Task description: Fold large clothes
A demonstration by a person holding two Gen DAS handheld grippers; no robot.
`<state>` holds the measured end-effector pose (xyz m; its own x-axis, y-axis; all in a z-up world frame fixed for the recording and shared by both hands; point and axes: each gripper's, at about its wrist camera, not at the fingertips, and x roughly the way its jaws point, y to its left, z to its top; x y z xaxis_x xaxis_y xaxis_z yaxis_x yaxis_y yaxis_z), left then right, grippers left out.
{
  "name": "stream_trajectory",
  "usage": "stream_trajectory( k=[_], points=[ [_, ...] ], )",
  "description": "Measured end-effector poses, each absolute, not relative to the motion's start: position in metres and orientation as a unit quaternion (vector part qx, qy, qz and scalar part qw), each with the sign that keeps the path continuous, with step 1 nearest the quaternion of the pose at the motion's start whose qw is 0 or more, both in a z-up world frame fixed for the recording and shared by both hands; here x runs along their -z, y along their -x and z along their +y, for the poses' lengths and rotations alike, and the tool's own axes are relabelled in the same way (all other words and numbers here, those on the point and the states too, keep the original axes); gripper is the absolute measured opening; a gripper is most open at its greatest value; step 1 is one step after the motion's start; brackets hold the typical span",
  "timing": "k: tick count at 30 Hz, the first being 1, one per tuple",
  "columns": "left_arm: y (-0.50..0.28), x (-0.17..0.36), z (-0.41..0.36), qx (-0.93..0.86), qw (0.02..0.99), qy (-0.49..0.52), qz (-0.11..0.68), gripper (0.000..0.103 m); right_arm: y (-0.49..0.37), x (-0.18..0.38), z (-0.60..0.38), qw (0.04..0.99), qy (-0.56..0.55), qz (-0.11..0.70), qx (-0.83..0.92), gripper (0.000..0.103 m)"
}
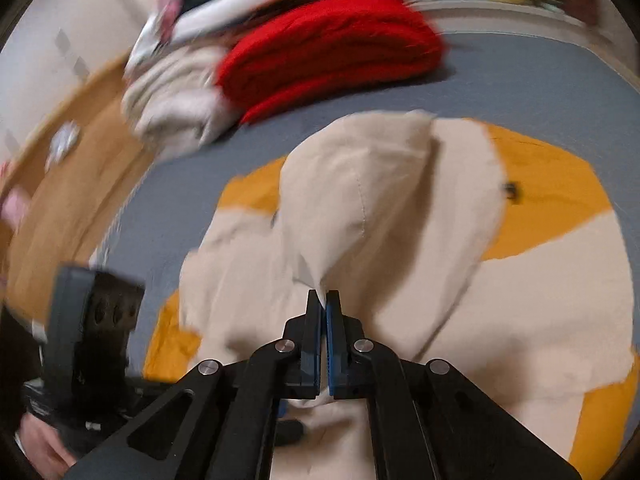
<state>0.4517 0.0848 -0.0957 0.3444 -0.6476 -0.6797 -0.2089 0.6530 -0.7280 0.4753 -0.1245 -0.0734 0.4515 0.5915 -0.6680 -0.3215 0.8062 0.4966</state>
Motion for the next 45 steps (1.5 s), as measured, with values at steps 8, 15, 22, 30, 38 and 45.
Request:
stream_trajectory(
  k=[8,15,22,30,38,45],
  points=[
    [-0.46,0.113,0.121,0.103,0.705,0.473,0.519,0.043,-0.479,0.164,-0.195,0.729,-0.36,0.572,-0.109,0.007],
    [-0.432,0.135,0.1,0.101,0.689,0.494,0.52,0.028,-0.488,0.109,-0.178,0.813,-0.273,0.486,-0.167,0.055],
    [-0.426,0.088,0.11,0.102,0.76,0.434,0.473,0.002,-0.509,0.109,-0.182,0.813,-0.244,0.489,-0.198,0.023],
    [-0.427,0.08,0.108,0.081,0.787,0.343,0.507,0.002,-0.511,0.131,-0.206,0.784,-0.324,0.505,-0.16,0.001],
    [-0.427,0.11,0.105,0.022,0.755,0.33,0.566,0.008,-0.514,0.165,-0.202,0.753,-0.286,0.583,-0.108,0.014],
    [-0.421,0.062,0.083,0.052,0.826,0.253,0.501,0.014,-0.491,0.087,-0.198,0.864,-0.223,0.44,-0.103,0.042]
  ],
)
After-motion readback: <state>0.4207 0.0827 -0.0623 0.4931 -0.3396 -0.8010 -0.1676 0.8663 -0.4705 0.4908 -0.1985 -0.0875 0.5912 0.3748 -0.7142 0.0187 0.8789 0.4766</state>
